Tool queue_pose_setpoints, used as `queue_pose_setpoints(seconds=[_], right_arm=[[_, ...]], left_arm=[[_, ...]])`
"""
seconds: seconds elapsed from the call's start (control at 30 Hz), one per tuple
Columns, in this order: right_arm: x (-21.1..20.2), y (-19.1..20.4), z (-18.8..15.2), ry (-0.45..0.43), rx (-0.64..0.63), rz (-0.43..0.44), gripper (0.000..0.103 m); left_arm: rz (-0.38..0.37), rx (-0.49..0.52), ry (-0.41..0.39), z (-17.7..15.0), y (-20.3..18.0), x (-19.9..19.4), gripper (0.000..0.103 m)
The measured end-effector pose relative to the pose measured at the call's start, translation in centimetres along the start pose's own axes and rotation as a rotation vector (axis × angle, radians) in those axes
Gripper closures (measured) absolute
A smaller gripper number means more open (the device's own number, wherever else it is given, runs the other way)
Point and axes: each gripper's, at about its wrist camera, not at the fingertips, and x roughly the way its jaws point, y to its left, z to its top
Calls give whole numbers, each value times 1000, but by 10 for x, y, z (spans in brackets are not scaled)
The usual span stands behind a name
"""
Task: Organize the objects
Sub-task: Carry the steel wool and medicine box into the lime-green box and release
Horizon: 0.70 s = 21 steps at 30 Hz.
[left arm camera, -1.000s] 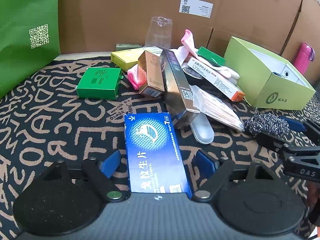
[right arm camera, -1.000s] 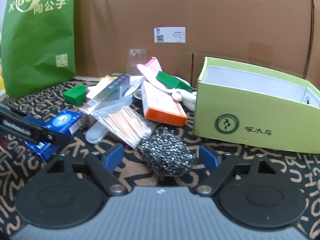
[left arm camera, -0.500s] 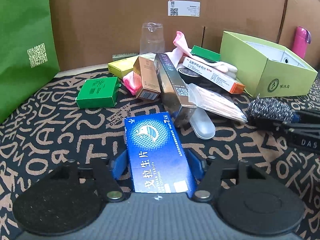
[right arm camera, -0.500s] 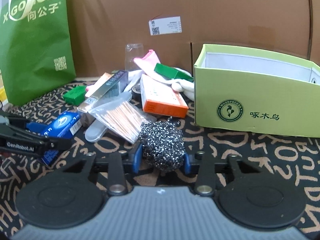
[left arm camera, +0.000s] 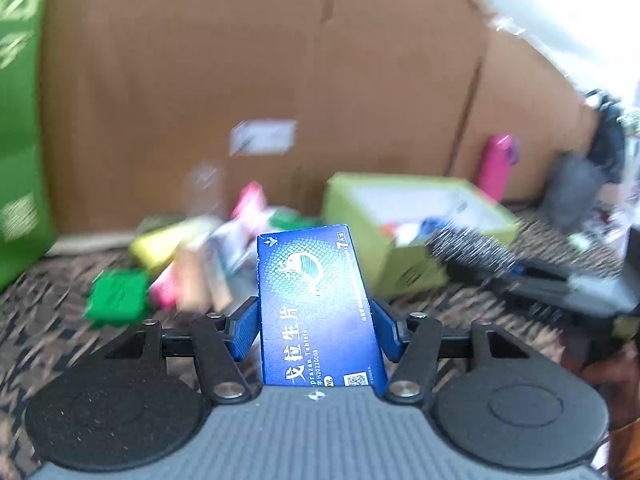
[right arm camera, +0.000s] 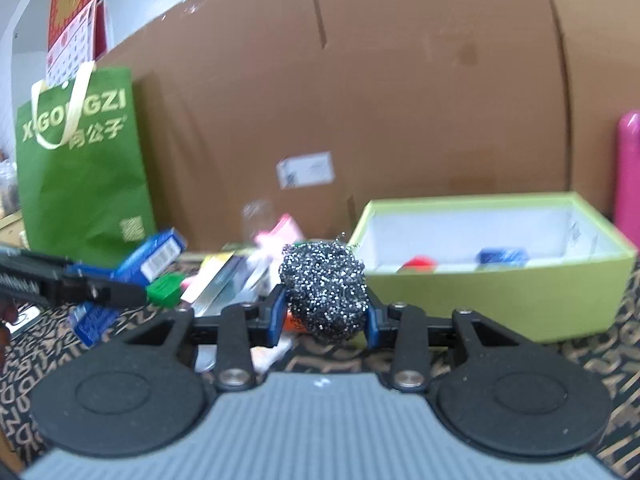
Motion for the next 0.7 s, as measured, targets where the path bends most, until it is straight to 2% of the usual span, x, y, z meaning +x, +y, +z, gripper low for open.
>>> queue_pose_setpoints(seconds=[0.13, 0.3, 0.47, 0.7], right_arm=[[-6, -20, 15, -48, -20, -78, 66], [-3, -52, 33, -78, -61, -215, 65], [18, -97, 46, -77, -42, -321, 65], [57, -147, 41, -36, -3, -348, 65]], left_arm=[[-78, 29, -45, 31, -25, 25, 41], [-168, 27, -31, 69, -56, 80, 41], [-142, 64, 3, 87, -80, 149, 41], [-138, 84, 98, 83, -94, 227, 41]])
